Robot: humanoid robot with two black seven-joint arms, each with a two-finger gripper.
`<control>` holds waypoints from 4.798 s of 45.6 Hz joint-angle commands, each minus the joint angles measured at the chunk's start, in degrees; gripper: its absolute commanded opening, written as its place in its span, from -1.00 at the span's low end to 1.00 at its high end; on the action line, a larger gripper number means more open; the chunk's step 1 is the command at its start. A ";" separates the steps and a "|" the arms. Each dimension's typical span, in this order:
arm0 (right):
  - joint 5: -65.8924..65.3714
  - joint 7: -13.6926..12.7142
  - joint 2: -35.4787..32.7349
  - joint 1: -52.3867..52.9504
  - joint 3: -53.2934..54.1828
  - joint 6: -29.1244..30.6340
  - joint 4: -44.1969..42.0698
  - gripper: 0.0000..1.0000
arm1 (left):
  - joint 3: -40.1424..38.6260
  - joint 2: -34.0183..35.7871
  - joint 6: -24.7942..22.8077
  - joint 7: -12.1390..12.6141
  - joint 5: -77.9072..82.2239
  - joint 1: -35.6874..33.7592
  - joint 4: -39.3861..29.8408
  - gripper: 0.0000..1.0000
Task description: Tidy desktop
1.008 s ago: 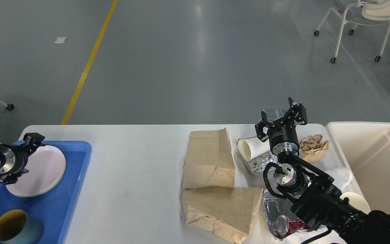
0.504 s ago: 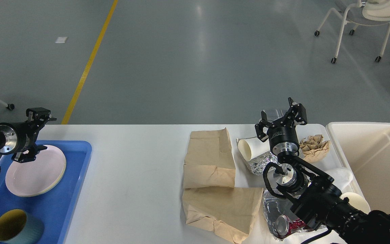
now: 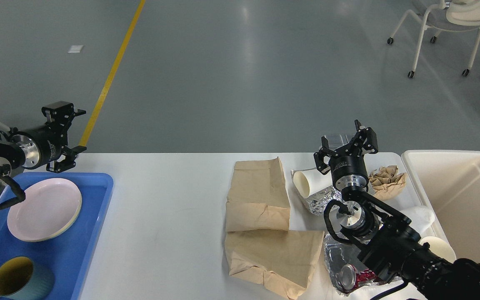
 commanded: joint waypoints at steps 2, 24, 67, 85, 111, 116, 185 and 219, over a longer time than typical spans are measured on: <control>0.00 0.00 0.00 0.00 -0.01 -0.01 0.00 1.00 | -15.75 -7.70 -0.01 -7.29 -4.82 9.15 6.10 0.93; 0.00 0.00 0.00 0.00 -0.01 -0.01 0.00 1.00 | -41.25 -20.80 -10.19 -24.09 -4.99 24.45 11.99 0.93; 0.00 0.00 0.00 0.00 -0.01 -0.01 0.00 1.00 | -42.13 -22.12 -14.24 -26.82 -3.23 25.51 13.93 0.94; 0.00 0.00 -0.18 -0.09 0.08 -0.01 -0.09 1.00 | -42.22 -22.21 -14.24 -26.82 -3.23 25.51 13.93 0.94; 0.00 0.00 -0.09 0.00 0.08 -0.70 -0.18 1.00 | -42.22 -22.21 -14.24 -26.82 -3.23 25.51 13.93 0.94; 0.00 -0.18 -0.26 0.18 -0.09 -0.18 -0.26 1.00 | -42.22 -22.21 -14.24 -26.82 -3.23 25.60 14.02 0.94; 6.60 -0.35 -20.48 55.28 -108.53 0.17 11.33 1.00 | -42.31 -22.21 -14.42 -26.91 -3.23 25.60 13.93 0.94; 4.93 -1.40 -17.67 76.54 -117.43 30.22 35.77 1.00 | -42.31 -22.21 -14.42 -26.91 -3.23 25.60 14.02 0.94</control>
